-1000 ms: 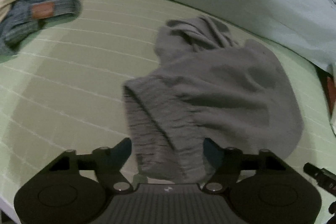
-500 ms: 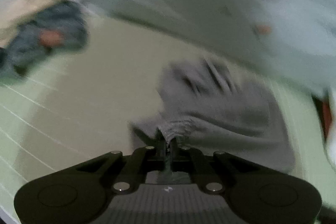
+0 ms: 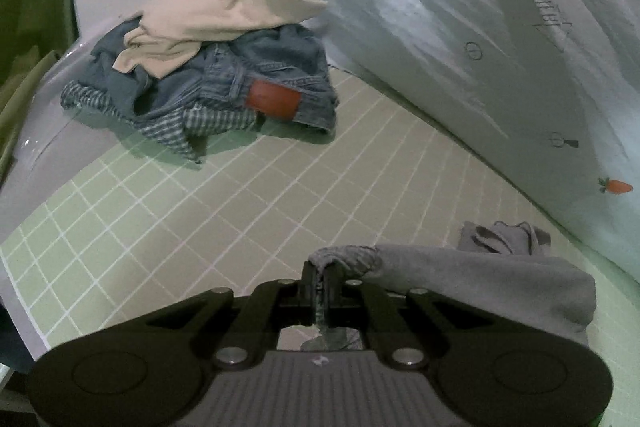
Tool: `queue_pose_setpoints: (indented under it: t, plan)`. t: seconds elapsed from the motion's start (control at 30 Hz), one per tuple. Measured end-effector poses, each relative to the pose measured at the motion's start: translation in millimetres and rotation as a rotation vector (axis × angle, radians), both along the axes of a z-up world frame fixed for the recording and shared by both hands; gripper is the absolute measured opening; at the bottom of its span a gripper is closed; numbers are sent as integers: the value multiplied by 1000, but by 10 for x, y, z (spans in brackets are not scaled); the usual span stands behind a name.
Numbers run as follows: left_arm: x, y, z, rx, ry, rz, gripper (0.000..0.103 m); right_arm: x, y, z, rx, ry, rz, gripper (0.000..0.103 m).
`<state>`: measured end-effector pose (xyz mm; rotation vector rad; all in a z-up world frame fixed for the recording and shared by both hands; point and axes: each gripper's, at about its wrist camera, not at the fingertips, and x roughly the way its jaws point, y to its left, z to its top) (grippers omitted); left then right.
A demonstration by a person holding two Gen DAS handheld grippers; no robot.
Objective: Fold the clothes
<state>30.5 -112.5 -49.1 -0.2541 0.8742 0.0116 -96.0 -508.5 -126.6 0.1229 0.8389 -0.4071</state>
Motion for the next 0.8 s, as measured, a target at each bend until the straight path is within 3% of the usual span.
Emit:
queue_pose_setpoints:
  t: [0.1, 0.27, 0.3, 0.33, 0.37, 0.4, 0.53, 0.8]
  plan:
    - [8, 18, 10, -2, -5, -5, 4, 169, 39, -76, -69, 31, 54, 79]
    - [-14, 25, 10, -1, -5, -8, 4, 440, 13, -168, -156, 31, 104, 62]
    - [-11, 27, 5, 1, -3, -10, 4, 464, -14, -159, -154, 13, 107, 49]
    - [-12, 19, 1, 4, -2, -12, 4, 489, -42, -150, -152, -5, 110, 26]
    - [-13, 8, -1, 7, -1, -15, 4, 473, -95, -109, -135, -39, 89, 9]
    - [-15, -6, 3, 9, -1, -19, 4, 449, -155, -61, -113, -76, 63, 1]
    - [-62, -36, 115, -8, -21, -40, 4, 219, -387, 308, -61, -239, -61, 1]
    - [-158, -84, 781, -34, -186, -68, 4, -281, -392, 1652, -175, -561, -96, 1]
